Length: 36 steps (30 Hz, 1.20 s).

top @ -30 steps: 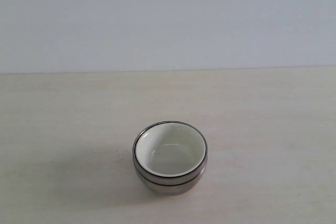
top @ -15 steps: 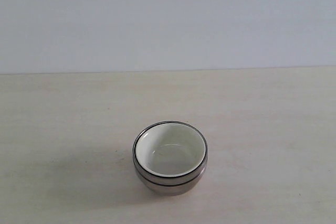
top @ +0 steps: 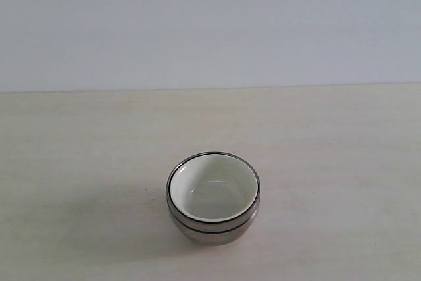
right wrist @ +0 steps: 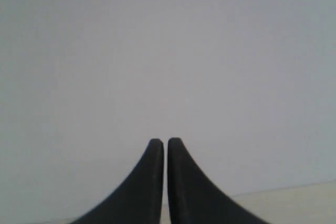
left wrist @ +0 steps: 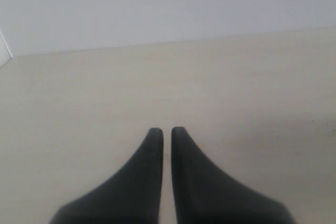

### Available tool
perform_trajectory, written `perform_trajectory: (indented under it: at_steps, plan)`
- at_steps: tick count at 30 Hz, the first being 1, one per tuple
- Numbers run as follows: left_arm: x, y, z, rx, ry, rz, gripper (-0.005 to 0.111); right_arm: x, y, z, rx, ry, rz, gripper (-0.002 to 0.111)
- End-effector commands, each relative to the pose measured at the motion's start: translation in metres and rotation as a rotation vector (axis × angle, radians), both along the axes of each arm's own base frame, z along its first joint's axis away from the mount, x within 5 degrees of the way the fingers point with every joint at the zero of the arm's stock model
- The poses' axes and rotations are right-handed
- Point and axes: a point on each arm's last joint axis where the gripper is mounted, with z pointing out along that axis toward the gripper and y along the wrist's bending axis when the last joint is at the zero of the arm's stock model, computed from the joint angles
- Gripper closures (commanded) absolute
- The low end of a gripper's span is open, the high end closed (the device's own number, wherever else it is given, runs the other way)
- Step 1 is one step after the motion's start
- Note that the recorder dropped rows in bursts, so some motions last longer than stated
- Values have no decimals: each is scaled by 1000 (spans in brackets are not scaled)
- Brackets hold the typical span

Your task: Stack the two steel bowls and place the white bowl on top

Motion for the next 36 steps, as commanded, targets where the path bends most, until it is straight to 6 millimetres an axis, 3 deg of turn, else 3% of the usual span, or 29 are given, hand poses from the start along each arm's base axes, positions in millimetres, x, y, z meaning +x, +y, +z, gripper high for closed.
perform_trajectory:
  at_steps: [1, 7, 36]
  plan:
    - [0, 0, -1, -19, 0, 5, 103, 9, 5, -30, -4, -2, 43, 108]
    - [0, 0, -1, -19, 0, 5, 103, 16, 7, -62, -19, 80, 50, 108]
    - [0, 0, -1, -19, 0, 5, 103, 17, 6, -66, -36, 121, 41, 108]
